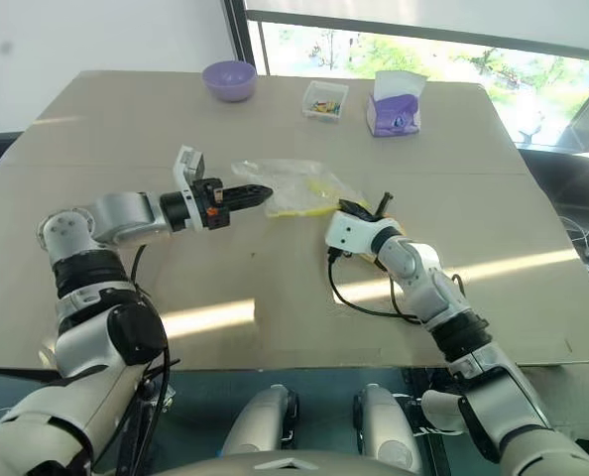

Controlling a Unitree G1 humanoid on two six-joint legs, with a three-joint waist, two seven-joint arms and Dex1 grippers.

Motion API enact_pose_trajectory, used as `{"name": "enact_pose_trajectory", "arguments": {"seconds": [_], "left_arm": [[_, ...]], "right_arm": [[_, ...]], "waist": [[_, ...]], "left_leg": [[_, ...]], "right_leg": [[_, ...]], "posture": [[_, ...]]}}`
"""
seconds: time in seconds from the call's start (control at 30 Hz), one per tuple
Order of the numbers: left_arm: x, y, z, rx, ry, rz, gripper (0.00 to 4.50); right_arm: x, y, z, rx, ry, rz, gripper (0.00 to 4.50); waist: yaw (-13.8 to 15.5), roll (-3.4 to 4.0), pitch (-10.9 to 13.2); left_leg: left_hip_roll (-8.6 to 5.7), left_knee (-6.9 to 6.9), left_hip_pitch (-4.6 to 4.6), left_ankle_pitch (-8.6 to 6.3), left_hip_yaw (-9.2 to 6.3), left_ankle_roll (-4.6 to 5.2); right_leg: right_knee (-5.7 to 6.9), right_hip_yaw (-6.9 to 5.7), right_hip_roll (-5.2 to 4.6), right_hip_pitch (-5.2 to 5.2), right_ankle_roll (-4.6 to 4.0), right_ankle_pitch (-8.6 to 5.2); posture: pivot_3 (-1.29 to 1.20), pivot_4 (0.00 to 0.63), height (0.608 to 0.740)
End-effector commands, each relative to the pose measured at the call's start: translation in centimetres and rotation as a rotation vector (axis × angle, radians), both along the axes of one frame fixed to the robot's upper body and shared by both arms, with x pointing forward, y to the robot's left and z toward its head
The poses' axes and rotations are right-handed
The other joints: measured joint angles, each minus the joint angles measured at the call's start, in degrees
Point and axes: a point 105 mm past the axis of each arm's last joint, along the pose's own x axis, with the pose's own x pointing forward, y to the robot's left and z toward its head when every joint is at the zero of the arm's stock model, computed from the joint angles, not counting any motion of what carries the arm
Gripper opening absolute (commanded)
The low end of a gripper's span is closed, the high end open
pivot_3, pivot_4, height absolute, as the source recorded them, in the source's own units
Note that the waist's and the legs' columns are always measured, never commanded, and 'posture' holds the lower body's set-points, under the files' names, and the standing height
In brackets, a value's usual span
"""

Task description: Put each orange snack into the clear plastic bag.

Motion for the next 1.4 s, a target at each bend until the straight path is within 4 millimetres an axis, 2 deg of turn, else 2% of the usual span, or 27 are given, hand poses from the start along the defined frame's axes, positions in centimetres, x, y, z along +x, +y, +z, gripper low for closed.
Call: {"name": "enact_pose_trajectory", "arguments": {"seconds": [0.03, 0.17, 0.3, 0.37, 0.4, 0.5, 0.53, 0.6, 0.67, 0.77, 0.83, 0.9, 0.97, 1.07, 1.27, 1.4], "left_arm": [[-0.4, 0.3, 1.6, -0.019, -0.071, 0.003, 0.0], [-1.1, 1.1, 2.4, 0.021, -0.139, 0.005, 0.0], [-2.2, 1.7, 2.4, 0.215, -0.258, 0.013, 0.0], [-1.9, 2.2, 2.5, 0.35, -0.345, 0.05, 0.0], [-1.6, 2.5, 2.6, 0.436, -0.42, 0.069, 0.51], [-1.5, 2.5, 4.4, 0.587, -0.697, 0.067, 1.53], [-2.3, 2.0, 5.9, 0.62, -0.843, 0.026, 1.7], [-4.3, 0.8, 7.8, 0.614, -1.02, -0.079, 1.7], [-5.3, 0.3, 8.1, 0.641, -1.096, -0.149, 1.7], [-6.0, -0.8, 7.1, 0.762, -1.148, -0.236, 1.7], [-5.6, -1.2, 6.5, 0.826, -1.153, -0.235, 1.7], [-4.6, -1.3, 4.7, 0.97, -1.139, -0.227, 1.7], [-4.0, -1.5, 3.8, 1.041, -1.138, -0.222, 1.7], [-3.4, -2.0, 3.8, 1.071, -1.155, -0.174, 1.7], [-2.9, -2.1, 5.4, 1.11, -1.202, -0.131, 1.7], [-2.4, -2.3, 5.0, 1.158, -1.203, -0.129, 1.7]], "right_arm": [[-0.4, 0.5, 2.8, 0.05, -0.068, 0.032, 0.06], [-1.2, 0.6, 4.5, 0.093, -0.062, 0.053, 0.06], [-1.6, 0.5, 5.9, 0.112, -0.058, 0.05, 0.06], [-1.6, 0.6, 6.4, 0.118, -0.065, 0.024, 0.06], [-1.5, 0.6, 6.8, 0.127, -0.075, -0.007, 0.0], [-0.7, 0.8, 7.0, 0.127, -0.08, -0.069, 0.0], [-0.4, 1.0, 6.8, 0.118, -0.069, -0.082, 0.0], [0.3, 1.1, 6.4, 0.107, -0.046, -0.107, 0.0], [0.7, 1.1, 6.2, 0.097, -0.035, -0.126, 0.0], [1.3, 1.2, 6.0, 0.086, -0.026, -0.149, 0.0], [1.5, 1.2, 5.9, 0.084, -0.023, -0.156, 0.0], [1.5, 1.4, 6.0, 0.086, -0.022, -0.152, 0.0], [1.5, 1.5, 6.0, 0.086, -0.023, -0.149, 0.0], [1.4, 1.6, 6.1, 0.085, -0.026, -0.141, 0.0], [1.3, 1.7, 6.0, 0.078, -0.026, -0.134, 0.0], [1.3, 1.7, 6.2, 0.08, -0.029, -0.132, 0.0]], "waist": [[0.03, 0.0, 0.0], [0.03, 0.0, 0.0], [-0.14, 0.0, 0.03], [-0.11, 0.01, 0.03], [-0.12, 0.01, 0.03], [0.07, 0.04, 0.05], [0.05, 0.05, 0.06], [-0.09, 0.06, 0.13], [-0.03, 0.1, 0.15], [0.07, 0.16, 0.19], [0.21, 0.17, 0.24], [0.14, 0.18, 0.28], [0.07, 0.18, 0.28], [0.05, 0.18, 0.35], [0.03, 0.21, 0.41], [0.02, 0.21, 0.41]], "left_leg": [[0.0, 0.0, -0.01, 0.0, 0.0, 0.0], [-0.02, 0.0, 0.0, 0.0, 0.0, 0.0], [0.0, -0.08, 0.0, 0.0, 0.04, -0.03], [0.0, -0.14, 0.04, 0.0, 0.03, -0.04], [-0.01, -0.18, 0.07, 0.0, 0.07, -0.05], [-0.09, -0.33, 0.05, 0.06, 0.03, -0.13], [-0.21, -0.35, 0.01, 0.09, -0.1, -0.15], [-0.4, -0.38, -0.06, 0.11, -0.25, -0.14], [-0.52, -0.47, -0.11, 0.13, -0.45, -0.12], [-0.75, -0.6, -0.12, 0.14, -0.75, -0.06], [-0.74, -0.63, -0.13, 0.05, -0.65, 0.14], [-0.74, -0.63, -0.13, 0.04, -0.55, 0.21], [-0.74, -0.63, -0.12, 0.05, -0.44, 0.24], [-0.68, -0.63, -0.11, 0.05, -0.37, 0.26], [-0.6, -0.63, -0.11, 0.05, -0.31, 0.26], [-0.59, -0.63, -0.11, 0.05, -0.25, 0.26]], "right_leg": [[0.0, 0.0, 0.0, 0.0, 0.0, 0.0], [0.0, -0.03, 0.0, 0.0, 0.0, 0.0], [-0.01, -0.04, 0.05, -0.04, 0.0, 0.0], [-0.04, -0.07, 0.06, -0.02, -0.01, 0.0], [-0.04, -0.08, 0.06, -0.04, -0.02, 0.0], [-0.13, -0.17, 0.01, -0.05, -0.1, 0.02], [-0.16, -0.32, -0.06, -0.03, -0.11, 0.02], [-0.21, -0.47, -0.15, -0.01, -0.12, 0.01], [-0.24, -0.7, -0.31, 0.02, -0.13, 0.0], [-0.29, -1.0, -0.47, 0.13, -0.13, -0.05], [-0.33, -0.95, -0.47, 0.11, -0.1, -0.06], [-0.33, -0.88, -0.47, 0.08, -0.08, -0.05], [-0.3, -0.79, -0.44, 0.03, -0.06, -0.05], [-0.25, -0.74, -0.36, -0.02, -0.05, -0.05], [-0.25, -0.61, -0.25, -0.09, -0.05, -0.05], [-0.25, -0.54, -0.24, -0.11, -0.04, -0.05]], "posture": [[0.0, 0.15, 0.74], [0.0, 0.15, 0.74], [0.0, 0.15, 0.74], [0.0, 0.15, 0.74], [0.0, 0.15, 0.74], [0.0, 0.15, 0.737], [0.0, 0.15, 0.736], [0.0, 0.15, 0.735], [0.0, 0.15, 0.733], [0.0, 0.15, 0.733], [0.0, 0.15, 0.733], [0.0, 0.15, 0.733], [0.0, 0.15, 0.733], [0.0, 0.15, 0.733], [0.0, 0.15, 0.733], [0.0, 0.15, 0.733]]}}
